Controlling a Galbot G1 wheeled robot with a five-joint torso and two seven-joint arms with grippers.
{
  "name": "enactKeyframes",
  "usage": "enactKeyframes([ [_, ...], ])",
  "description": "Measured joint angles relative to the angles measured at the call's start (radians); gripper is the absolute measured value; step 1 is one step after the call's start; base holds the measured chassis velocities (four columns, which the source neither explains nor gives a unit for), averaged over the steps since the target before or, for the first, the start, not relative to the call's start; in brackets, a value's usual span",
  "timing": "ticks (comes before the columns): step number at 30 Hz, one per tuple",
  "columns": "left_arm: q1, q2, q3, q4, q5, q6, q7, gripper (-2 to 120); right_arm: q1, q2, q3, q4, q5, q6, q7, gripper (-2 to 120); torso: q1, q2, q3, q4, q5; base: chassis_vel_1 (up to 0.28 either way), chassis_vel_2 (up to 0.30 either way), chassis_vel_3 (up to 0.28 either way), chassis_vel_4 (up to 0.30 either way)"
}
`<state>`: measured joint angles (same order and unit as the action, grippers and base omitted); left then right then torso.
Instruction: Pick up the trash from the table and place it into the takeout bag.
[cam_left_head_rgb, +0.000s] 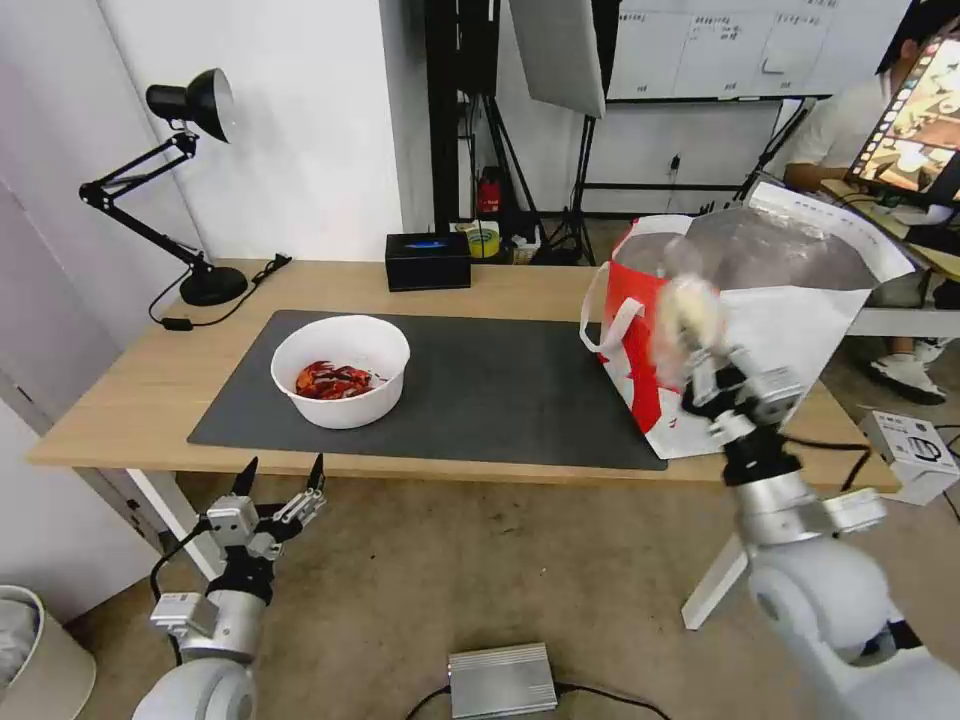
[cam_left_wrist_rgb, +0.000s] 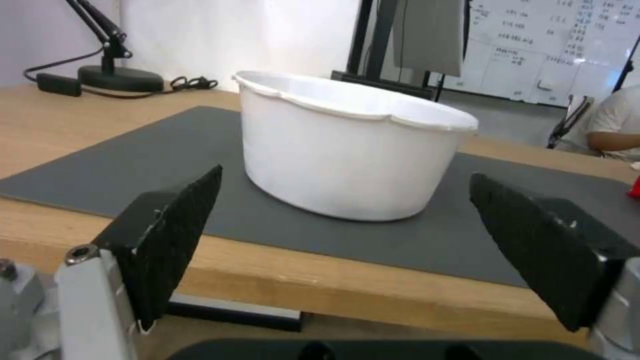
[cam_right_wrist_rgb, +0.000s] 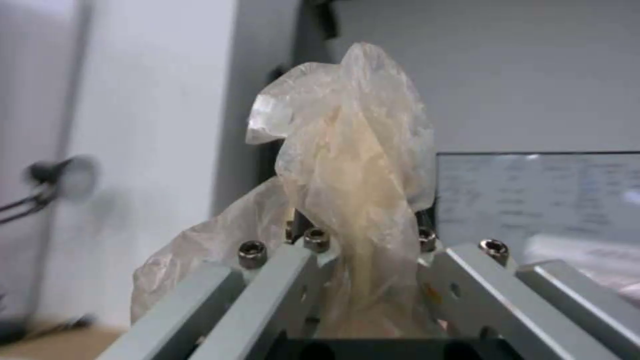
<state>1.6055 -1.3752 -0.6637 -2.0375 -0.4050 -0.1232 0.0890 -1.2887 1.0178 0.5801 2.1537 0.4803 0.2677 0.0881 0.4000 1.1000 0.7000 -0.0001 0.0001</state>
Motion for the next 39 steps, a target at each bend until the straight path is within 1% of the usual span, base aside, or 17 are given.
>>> enactKeyframes([
  [5, 0.000, -0.002, 0.005, 0.004, -0.003, 0.000, 0.000, 100, 0.054, -0.035, 0.035, -0.019, 0.066, -0.030, 0.042, 6, 0.000, 0.000, 0.000, 0.0001, 0.0000, 0.000, 0.000, 0.000, 0.000],
  [7, 0.000, -0.002, 0.006, 0.005, -0.003, 0.000, 0.000, 100, 0.093, -0.075, 0.052, -0.034, 0.100, -0.059, 0.070, 6, 0.000, 0.000, 0.000, 0.0002, 0.0000, 0.000, 0.000, 0.000, 0.000],
  [11, 0.001, -0.003, 0.006, 0.005, -0.004, 0.000, 0.000, 100, 0.123, -0.112, 0.065, -0.049, 0.117, -0.087, 0.096, 6, 0.000, 0.000, 0.000, 0.0001, -0.0001, 0.000, 0.000, 0.000, 0.000],
  [13, 0.001, -0.001, 0.004, 0.006, -0.004, 0.000, 0.001, 100, 0.152, -0.154, 0.074, -0.067, 0.152, -0.117, 0.123, 6, 0.000, 0.000, 0.000, 0.0002, 0.0000, 0.000, 0.000, 0.000, 0.000],
  [14, 0.001, -0.001, 0.004, 0.006, -0.004, 0.000, 0.001, 100, 0.152, -0.154, 0.074, -0.067, 0.152, -0.117, 0.123, 6, 0.000, 0.000, 0.000, 0.0002, 0.0000, 0.000, 0.000, 0.000, 0.000],
  [18, -0.004, 0.000, 0.005, 0.010, -0.005, -0.001, 0.002, 100, 0.210, -0.226, 0.083, -0.095, 0.262, -0.198, 0.178, 6, 0.000, 0.000, 0.000, 0.0000, 0.0000, 0.000, 0.000, 0.000, 0.000],
  [19, -0.004, 0.000, 0.005, 0.010, -0.005, -0.001, 0.002, 100, 0.210, -0.226, 0.083, -0.095, 0.262, -0.198, 0.178, 6, 0.000, 0.000, 0.000, 0.0000, 0.0000, 0.000, 0.000, 0.000, 0.000],
  [20, -0.005, 0.000, 0.007, 0.011, -0.004, -0.001, 0.002, 100, 0.232, -0.245, 0.083, -0.104, 0.299, -0.234, 0.201, 6, 0.000, 0.000, 0.000, 0.0002, -0.0001, 0.000, 0.000, 0.000, 0.000],
  [22, -0.006, 0.000, 0.009, 0.012, -0.003, -0.001, 0.002, 100, 0.243, -0.252, 0.082, -0.108, 0.316, -0.250, 0.211, 6, 0.000, 0.000, 0.000, 0.0001, 0.0000, 0.000, 0.000, 0.000, 0.000],
  [26, -0.010, -0.006, 0.022, 0.016, 0.009, -0.001, 0.002, 100, 0.378, -0.295, 0.032, -0.153, 0.489, -0.401, 0.331, 6, 0.000, 0.000, 0.000, 0.0001, 0.0000, 0.000, 0.000, 0.000, 0.000],
  [27, -0.010, -0.006, 0.022, 0.016, 0.009, -0.001, 0.002, 100, 0.378, -0.295, 0.032, -0.153, 0.489, -0.401, 0.331, 6, 0.000, 0.000, 0.000, 0.0001, 0.0000, 0.000, 0.000, 0.000, 0.000],
  [29, -0.011, -0.008, 0.023, 0.016, 0.010, -0.001, 0.002, 100, 0.434, -0.311, 0.000, -0.173, 0.559, -0.454, 0.374, 6, 0.000, 0.000, 0.000, 0.0001, -0.0001, 0.000, 0.000, 0.000, 0.000],
  [30, -0.011, -0.008, 0.023, 0.016, 0.010, -0.001, 0.002, 100, 0.434, -0.311, 0.000, -0.173, 0.559, -0.454, 0.374, 6, 0.000, 0.000, 0.000, 0.0001, -0.0001, 0.000, 0.000, 0.000, 0.000],
  [32, -0.011, -0.008, 0.022, 0.016, 0.010, -0.001, 0.002, 100, 0.491, -0.321, -0.035, -0.193, 0.629, -0.499, 0.420, 6, 0.000, 0.000, 0.000, 0.0001, -0.0002, 0.000, 0.000, 0.000, 0.000],
  [33, -0.012, -0.008, 0.021, 0.016, 0.010, -0.001, 0.002, 100, 0.524, -0.321, -0.057, -0.209, 0.670, -0.521, 0.446, 6, 0.000, 0.000, 0.000, 0.0001, -0.0002, 0.000, 0.000, 0.000, 0.000],
  [34, -0.012, -0.008, 0.021, 0.016, 0.010, -0.001, 0.002, 100, 0.524, -0.321, -0.057, -0.209, 0.670, -0.521, 0.446, 6, 0.000, 0.000, 0.000, 0.0001, -0.0002, 0.000, 0.000, 0.000, 0.000],
  [39, -0.011, -0.008, 0.018, 0.018, 0.009, -0.002, 0.002, 100, 0.617, -0.313, -0.117, -0.254, 0.782, -0.590, 0.513, 6, 0.000, 0.000, 0.000, 0.0001, -0.0001, 0.000, 0.000, 0.000, 0.000],
])
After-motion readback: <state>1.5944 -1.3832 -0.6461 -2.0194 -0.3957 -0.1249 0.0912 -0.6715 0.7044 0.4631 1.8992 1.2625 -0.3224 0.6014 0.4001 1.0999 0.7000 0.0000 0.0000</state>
